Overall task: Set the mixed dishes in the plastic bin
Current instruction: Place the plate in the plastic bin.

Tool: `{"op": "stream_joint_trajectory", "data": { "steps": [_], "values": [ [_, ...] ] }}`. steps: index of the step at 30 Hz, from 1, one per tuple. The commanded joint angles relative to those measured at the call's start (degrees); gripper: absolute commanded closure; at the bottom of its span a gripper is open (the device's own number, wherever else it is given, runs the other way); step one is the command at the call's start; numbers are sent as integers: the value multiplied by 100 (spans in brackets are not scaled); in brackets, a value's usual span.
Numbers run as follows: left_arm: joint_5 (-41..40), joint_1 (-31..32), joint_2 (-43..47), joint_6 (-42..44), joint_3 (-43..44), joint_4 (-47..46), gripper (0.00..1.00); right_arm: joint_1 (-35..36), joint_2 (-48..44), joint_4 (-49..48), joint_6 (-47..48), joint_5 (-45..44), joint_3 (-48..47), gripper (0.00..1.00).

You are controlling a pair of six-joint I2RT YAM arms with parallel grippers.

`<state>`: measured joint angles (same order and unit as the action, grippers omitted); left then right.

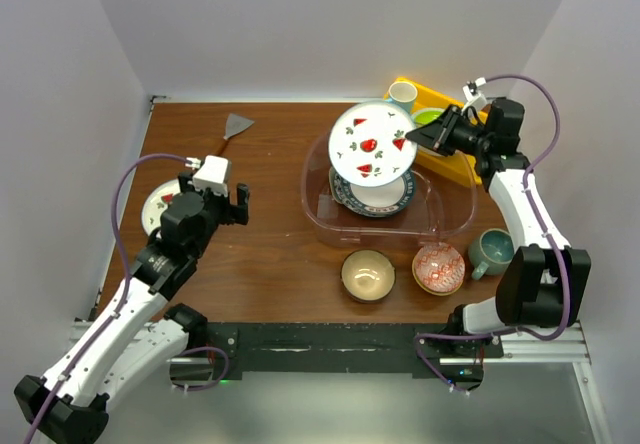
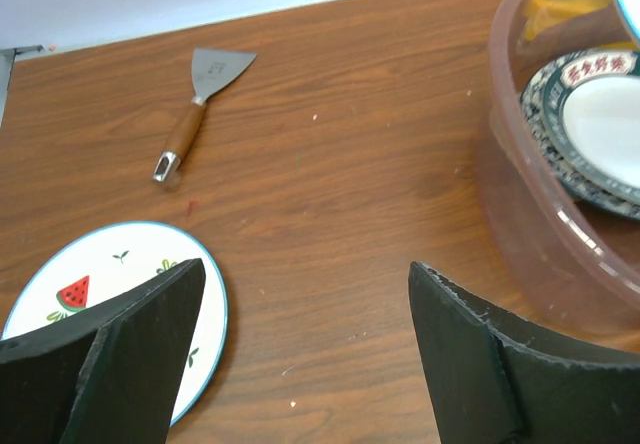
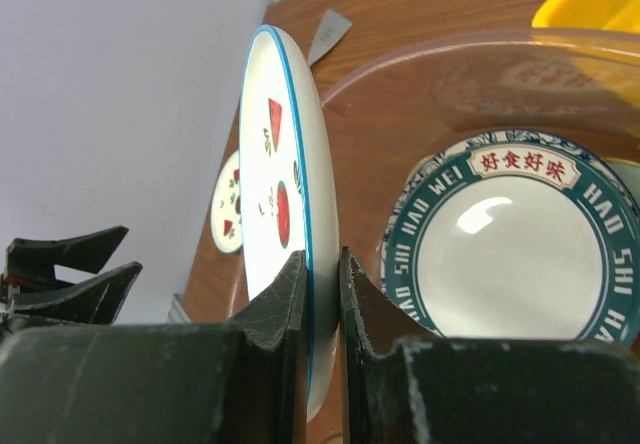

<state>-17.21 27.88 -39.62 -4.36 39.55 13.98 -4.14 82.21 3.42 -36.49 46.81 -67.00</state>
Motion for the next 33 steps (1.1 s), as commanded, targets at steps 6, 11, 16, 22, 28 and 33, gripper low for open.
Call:
{"op": "stream_joint_trajectory", "data": {
  "steps": [6,11,16,22,28,33],
  "values": [
    [-467,-11,103,225,-386,-492,0,-60,-65,-184,239,-180,64,100],
    [-485,-19,51,208,-413,-466,0,-78,-74,-193,388,-321,214,100],
    [-441,-54,24,208,-404,-457,0,-113,-39,-140,520,-444,249,100],
    [-379,-72,24,216,-413,-466,0,-122,40,-131,564,-602,302,100],
    [-335,-90,15,225,-413,-484,0,-131,110,-105,626,-725,337,100],
    [-292,-116,15,225,-413,-492,0,-139,172,-105,661,-813,355,100]
  ]
}}
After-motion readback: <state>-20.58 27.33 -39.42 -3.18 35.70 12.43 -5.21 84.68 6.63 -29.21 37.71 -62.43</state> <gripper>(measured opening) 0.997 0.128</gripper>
